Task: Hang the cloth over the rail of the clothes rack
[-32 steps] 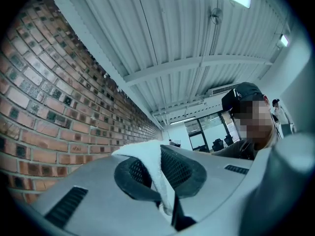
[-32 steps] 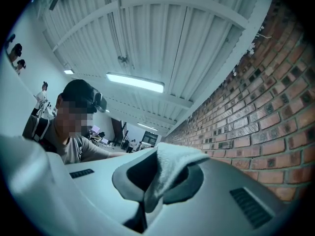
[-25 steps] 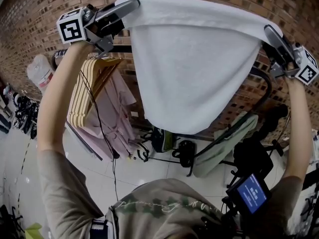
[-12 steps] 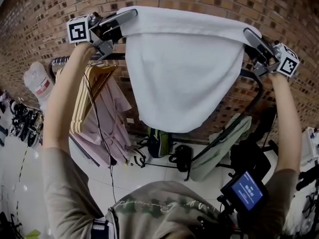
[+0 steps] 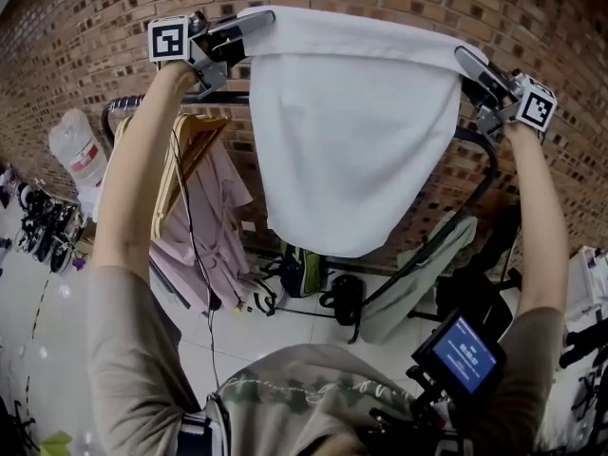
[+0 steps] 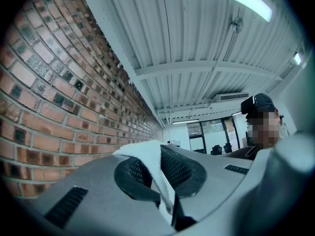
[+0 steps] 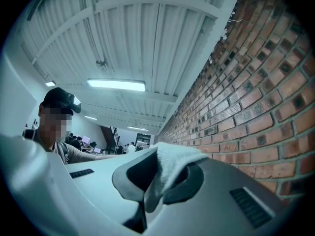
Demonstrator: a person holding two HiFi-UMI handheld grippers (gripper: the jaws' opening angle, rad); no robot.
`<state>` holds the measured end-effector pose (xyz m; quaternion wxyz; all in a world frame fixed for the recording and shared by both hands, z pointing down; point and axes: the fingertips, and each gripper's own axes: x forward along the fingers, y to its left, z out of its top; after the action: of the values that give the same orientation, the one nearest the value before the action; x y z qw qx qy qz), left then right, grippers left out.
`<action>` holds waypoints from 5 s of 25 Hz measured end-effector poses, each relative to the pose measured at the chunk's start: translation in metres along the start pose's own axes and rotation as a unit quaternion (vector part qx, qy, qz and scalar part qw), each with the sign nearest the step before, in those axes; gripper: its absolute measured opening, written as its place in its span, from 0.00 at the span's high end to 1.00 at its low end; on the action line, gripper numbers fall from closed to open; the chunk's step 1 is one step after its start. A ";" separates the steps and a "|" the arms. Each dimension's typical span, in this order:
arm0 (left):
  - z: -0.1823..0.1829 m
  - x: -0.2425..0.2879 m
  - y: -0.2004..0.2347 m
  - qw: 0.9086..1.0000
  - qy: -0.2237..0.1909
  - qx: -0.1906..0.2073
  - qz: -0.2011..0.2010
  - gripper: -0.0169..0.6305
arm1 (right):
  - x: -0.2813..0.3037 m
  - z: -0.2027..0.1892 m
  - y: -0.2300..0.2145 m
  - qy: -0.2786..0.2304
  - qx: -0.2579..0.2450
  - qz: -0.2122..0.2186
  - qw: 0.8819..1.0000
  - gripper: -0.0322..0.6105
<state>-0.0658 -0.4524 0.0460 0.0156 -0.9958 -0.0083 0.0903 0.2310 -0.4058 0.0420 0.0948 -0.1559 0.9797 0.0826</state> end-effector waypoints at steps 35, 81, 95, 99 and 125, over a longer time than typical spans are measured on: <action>-0.004 0.004 0.087 0.989 0.066 0.003 0.131 0.95 | 0.017 -0.006 -0.067 0.008 -0.006 -0.070 0.998 0.93; -0.128 0.009 0.135 0.978 0.163 -0.089 0.097 0.88 | 0.006 -0.115 -0.113 0.112 0.079 -0.080 0.987 0.92; -0.142 0.016 0.120 0.971 0.171 -0.146 0.078 0.41 | 0.011 -0.119 -0.108 0.112 0.099 -0.084 0.985 0.59; -0.149 0.015 0.122 0.968 0.197 -0.129 0.086 0.41 | 0.006 -0.117 -0.112 0.108 0.091 -0.092 0.986 0.59; -0.176 -0.001 0.122 0.948 0.279 -0.128 0.088 0.42 | -0.004 -0.118 -0.123 0.098 0.111 -0.134 0.980 0.59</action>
<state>-0.0329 -0.5795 0.2152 -0.1181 -0.9716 0.0724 -0.1920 0.2552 -0.5429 0.1406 0.0254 -0.2818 0.9575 -0.0561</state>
